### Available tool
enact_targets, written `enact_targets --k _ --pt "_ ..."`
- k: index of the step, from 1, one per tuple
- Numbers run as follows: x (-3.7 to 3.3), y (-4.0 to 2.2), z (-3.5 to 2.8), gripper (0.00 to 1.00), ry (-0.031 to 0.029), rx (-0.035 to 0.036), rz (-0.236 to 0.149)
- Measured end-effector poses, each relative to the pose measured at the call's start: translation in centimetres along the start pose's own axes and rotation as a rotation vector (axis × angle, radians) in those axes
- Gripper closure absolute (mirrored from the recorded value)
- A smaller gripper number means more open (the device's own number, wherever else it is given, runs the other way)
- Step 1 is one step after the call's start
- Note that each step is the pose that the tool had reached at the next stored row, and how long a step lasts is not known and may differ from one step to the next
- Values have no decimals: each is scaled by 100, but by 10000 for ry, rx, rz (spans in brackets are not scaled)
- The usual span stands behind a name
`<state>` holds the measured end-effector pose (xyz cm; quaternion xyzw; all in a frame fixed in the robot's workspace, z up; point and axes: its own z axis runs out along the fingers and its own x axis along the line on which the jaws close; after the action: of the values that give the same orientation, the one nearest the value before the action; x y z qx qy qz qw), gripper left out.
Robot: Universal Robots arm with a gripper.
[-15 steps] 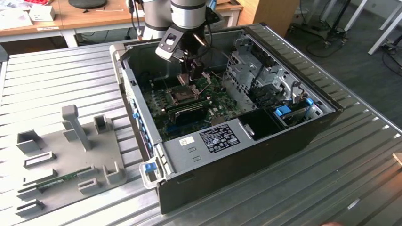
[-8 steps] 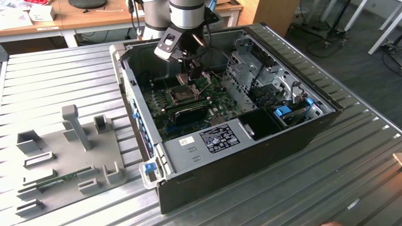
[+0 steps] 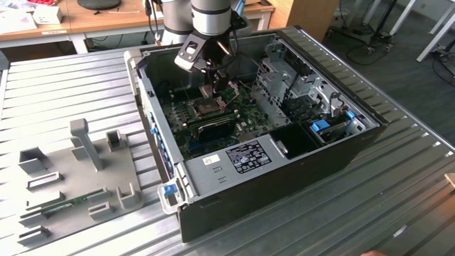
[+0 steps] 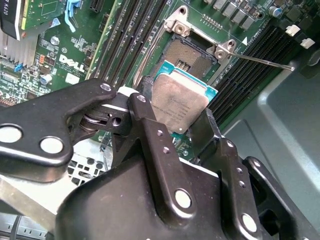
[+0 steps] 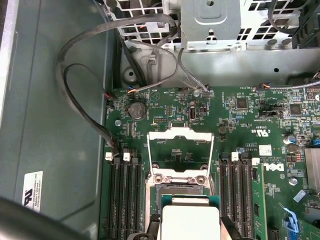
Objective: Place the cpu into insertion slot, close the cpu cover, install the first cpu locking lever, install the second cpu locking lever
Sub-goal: 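Place the cpu into insertion slot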
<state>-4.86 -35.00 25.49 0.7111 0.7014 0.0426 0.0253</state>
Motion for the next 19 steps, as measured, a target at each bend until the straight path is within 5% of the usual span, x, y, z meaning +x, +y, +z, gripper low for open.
enact_targets --k 19 --pt "-1 -4 39 46 -1 0 0"
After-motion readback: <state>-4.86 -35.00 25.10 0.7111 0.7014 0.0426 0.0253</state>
